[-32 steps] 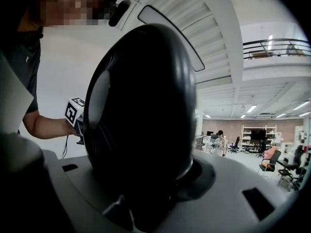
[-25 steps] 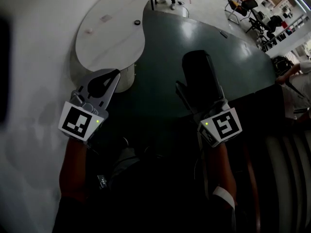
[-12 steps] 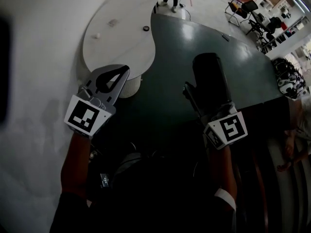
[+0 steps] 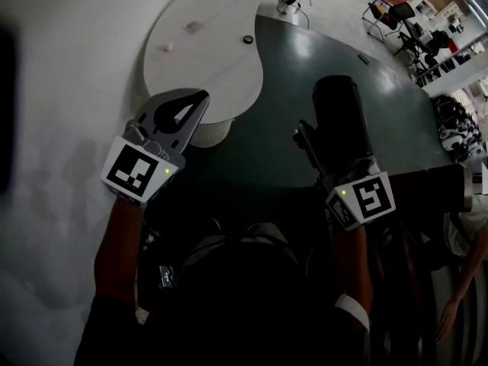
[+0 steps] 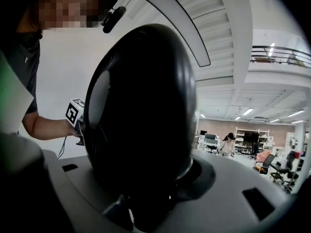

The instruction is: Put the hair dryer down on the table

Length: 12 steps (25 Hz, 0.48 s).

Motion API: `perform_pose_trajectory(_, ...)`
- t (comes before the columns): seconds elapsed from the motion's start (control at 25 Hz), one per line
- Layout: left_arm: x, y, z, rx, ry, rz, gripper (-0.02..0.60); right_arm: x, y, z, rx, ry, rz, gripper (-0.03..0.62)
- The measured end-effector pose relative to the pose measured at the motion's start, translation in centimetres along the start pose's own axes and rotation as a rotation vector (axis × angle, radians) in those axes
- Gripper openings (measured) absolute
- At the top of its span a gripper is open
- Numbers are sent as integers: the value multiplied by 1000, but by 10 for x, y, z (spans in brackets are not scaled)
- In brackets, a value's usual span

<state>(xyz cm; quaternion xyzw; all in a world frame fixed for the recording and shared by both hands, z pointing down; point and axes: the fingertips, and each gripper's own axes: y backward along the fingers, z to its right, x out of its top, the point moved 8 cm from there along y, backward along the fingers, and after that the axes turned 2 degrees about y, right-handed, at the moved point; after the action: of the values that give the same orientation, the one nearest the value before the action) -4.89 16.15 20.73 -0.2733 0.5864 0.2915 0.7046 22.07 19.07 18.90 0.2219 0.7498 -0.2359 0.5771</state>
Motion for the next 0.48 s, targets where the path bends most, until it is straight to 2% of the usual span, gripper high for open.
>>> perform_pose_trajectory(0.36, -1, -27, -5, 33, -1, -27, 5, -15, -16, 37, 29, -24, -17, 224)
perform_pose_trajectory(0.48, -6, -50, -14, 51, -6, -37, 6, -28, -28, 59, 28, -38, -32, 224)
